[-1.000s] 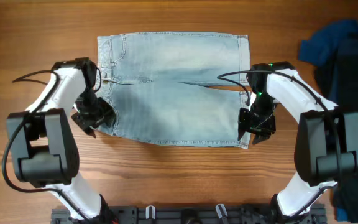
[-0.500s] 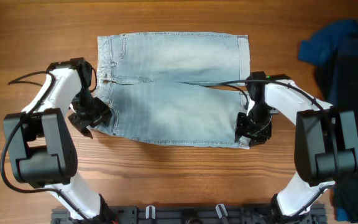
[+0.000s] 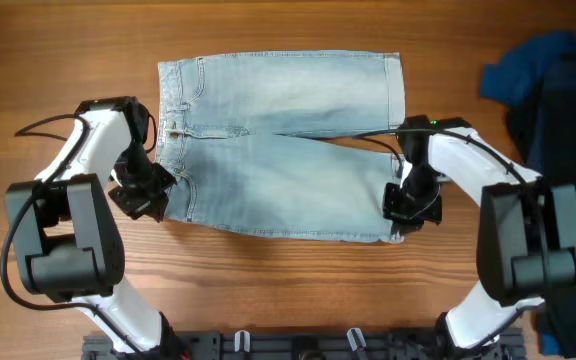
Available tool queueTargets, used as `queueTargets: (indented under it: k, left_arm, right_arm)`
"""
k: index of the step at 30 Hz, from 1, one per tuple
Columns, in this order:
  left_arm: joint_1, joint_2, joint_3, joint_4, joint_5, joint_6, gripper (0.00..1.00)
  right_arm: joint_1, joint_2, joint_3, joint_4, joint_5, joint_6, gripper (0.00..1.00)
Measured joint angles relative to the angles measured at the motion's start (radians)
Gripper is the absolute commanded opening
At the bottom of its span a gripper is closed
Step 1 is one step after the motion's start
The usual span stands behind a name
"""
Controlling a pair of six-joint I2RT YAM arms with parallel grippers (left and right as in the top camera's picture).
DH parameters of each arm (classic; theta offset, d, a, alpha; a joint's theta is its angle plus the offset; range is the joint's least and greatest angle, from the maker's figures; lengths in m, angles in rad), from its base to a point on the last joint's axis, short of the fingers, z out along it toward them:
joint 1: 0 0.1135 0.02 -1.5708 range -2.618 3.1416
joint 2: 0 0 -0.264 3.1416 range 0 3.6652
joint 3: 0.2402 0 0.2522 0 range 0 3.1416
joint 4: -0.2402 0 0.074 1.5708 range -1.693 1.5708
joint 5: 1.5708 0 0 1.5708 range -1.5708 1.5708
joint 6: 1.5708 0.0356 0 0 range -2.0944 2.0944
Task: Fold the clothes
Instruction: 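Hold the shorts' near edge with both grippers and adjust the grip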
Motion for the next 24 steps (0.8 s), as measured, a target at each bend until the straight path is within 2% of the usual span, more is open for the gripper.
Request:
queueTargets:
  k: [1, 2, 14, 24]
  left_arm:
    - [0.000, 0.000, 0.000, -0.002, -0.008, 0.008, 0.80]
    - [0.000, 0.000, 0.000, 0.001, -0.014, 0.007, 0.83]
    - [0.059, 0.000, 0.000, 0.171, 0.026, -0.014, 0.75]
    - [0.059, 0.000, -0.003, 0.127, 0.051, -0.039, 0.75]
  right_arm:
    - [0.000, -0.013, 0.009, -0.005, 0.004, -0.001, 0.04]
    - [0.000, -0.031, 0.015, -0.007, 0.008, -0.004, 0.04]
    - [0.000, -0.046, 0.020, 0.015, 0.019, -0.008, 0.04]
    - [0.000, -0.046, 0.021, 0.018, 0.019, -0.008, 0.04]
